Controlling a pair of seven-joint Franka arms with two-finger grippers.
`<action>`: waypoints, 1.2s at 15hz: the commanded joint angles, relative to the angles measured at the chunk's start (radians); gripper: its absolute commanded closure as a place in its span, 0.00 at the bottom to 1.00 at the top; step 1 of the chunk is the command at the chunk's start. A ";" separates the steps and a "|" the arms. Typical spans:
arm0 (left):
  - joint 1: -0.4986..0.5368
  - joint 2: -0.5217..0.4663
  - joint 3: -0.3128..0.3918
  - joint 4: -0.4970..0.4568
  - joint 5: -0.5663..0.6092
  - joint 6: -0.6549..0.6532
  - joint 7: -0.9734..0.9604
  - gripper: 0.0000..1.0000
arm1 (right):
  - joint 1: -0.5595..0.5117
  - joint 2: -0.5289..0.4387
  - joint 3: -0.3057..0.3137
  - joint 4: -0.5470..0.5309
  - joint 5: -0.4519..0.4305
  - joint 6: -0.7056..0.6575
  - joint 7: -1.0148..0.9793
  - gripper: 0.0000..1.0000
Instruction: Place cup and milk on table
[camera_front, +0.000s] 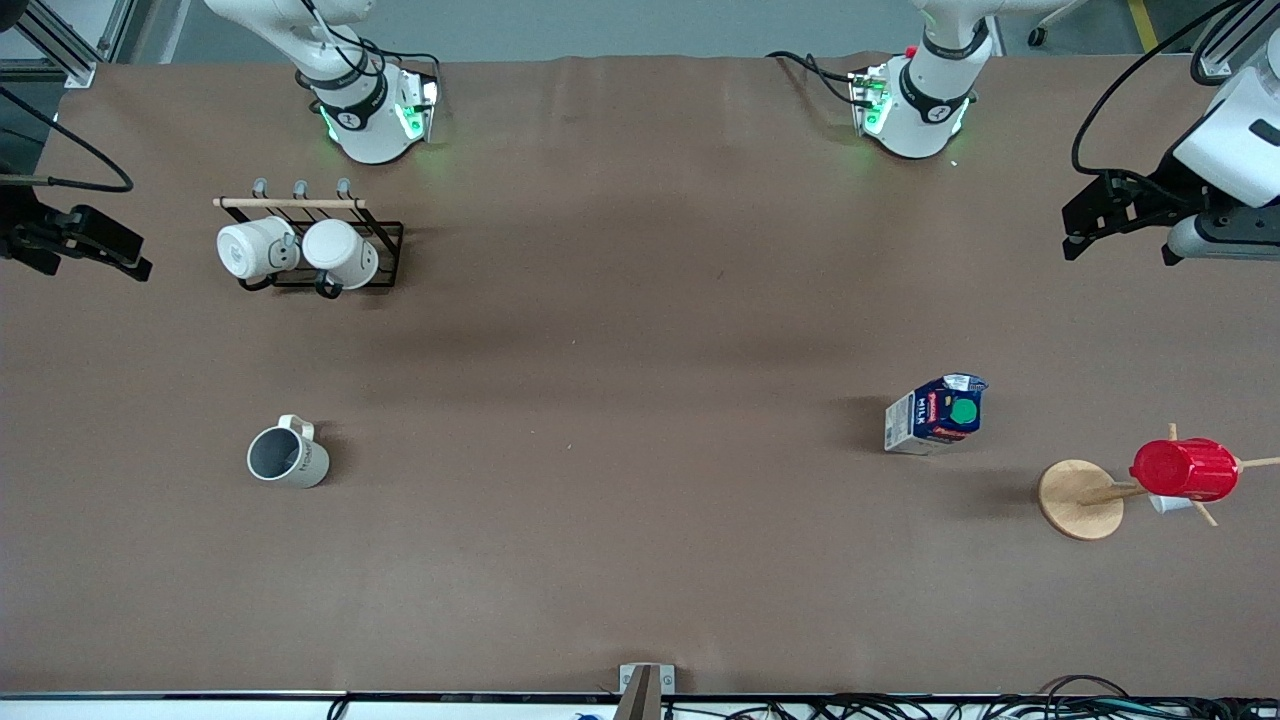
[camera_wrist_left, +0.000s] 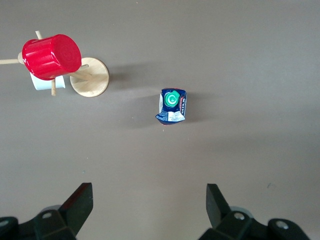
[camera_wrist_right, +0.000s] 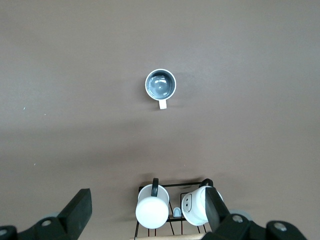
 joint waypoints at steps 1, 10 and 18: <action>0.005 0.001 -0.002 0.016 -0.017 -0.031 0.015 0.00 | -0.012 -0.005 0.008 -0.001 0.008 0.006 0.001 0.00; 0.003 0.130 0.001 -0.041 -0.002 0.127 -0.019 0.00 | -0.020 0.008 0.003 -0.014 0.008 0.013 -0.001 0.00; -0.001 0.233 -0.002 -0.290 0.004 0.537 -0.019 0.00 | -0.095 0.190 -0.020 -0.202 0.008 0.361 -0.139 0.00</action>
